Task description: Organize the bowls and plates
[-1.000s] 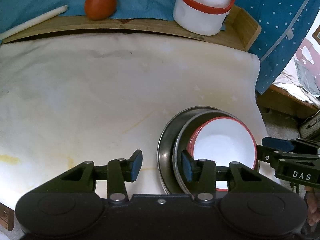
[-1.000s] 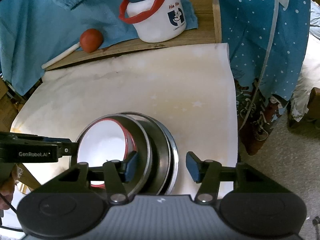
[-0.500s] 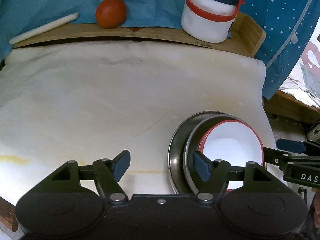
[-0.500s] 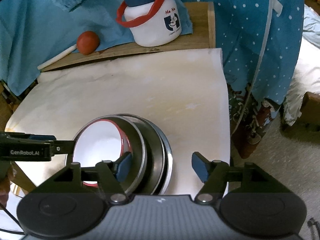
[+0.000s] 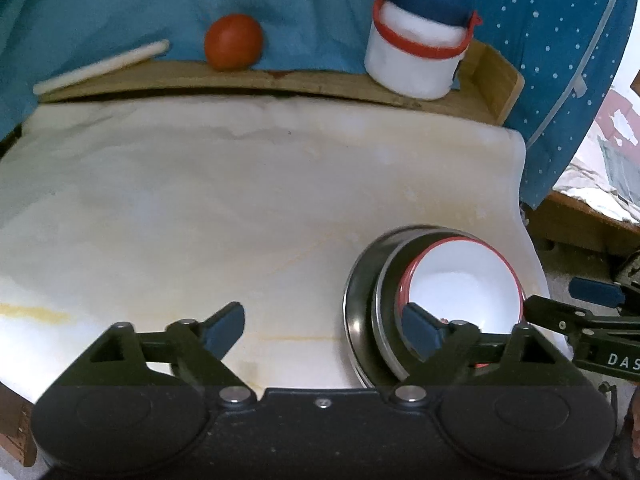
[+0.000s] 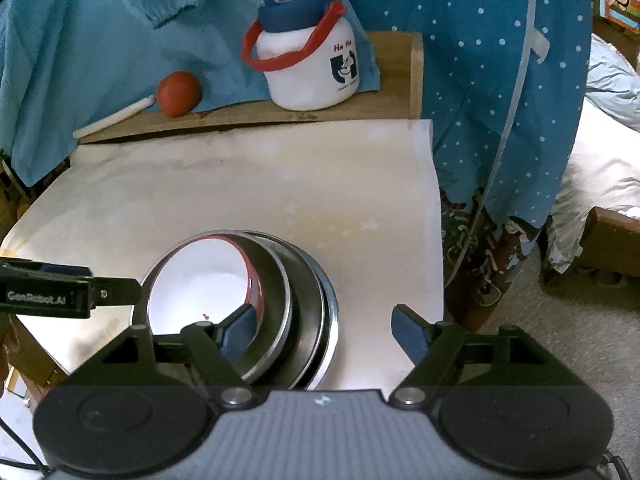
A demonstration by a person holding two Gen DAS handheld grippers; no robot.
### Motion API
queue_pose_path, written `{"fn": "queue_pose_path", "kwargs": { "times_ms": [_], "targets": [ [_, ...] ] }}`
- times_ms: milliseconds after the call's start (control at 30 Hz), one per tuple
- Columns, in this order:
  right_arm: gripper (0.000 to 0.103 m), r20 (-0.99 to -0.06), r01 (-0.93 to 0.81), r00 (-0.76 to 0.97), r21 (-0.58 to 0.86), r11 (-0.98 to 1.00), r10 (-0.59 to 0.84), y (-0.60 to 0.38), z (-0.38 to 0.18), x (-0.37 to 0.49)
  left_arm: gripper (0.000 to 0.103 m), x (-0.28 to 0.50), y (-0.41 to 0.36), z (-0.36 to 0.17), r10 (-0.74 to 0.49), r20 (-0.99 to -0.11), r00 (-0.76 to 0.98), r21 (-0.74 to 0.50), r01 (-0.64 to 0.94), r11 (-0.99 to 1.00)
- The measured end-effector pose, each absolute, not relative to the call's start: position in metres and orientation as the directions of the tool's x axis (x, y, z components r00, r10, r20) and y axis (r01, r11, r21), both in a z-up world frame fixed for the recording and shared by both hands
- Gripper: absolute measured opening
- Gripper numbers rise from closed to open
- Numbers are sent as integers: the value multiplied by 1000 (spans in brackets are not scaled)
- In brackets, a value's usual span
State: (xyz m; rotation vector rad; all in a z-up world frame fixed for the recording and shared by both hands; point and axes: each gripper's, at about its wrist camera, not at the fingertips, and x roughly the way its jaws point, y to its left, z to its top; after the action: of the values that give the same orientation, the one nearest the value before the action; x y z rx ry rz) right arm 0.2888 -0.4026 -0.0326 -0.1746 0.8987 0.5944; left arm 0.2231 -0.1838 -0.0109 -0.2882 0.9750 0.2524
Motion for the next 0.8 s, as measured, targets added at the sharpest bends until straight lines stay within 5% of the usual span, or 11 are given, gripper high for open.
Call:
{"fn": "queue_pose_path", "kwargs": {
  "times_ms": [800],
  "targets": [
    [98, -703, -551, 550, 100, 828, 451, -401, -13, 258, 100, 191, -176, 9, 106, -772, 626, -128, -317, 940]
  ]
}}
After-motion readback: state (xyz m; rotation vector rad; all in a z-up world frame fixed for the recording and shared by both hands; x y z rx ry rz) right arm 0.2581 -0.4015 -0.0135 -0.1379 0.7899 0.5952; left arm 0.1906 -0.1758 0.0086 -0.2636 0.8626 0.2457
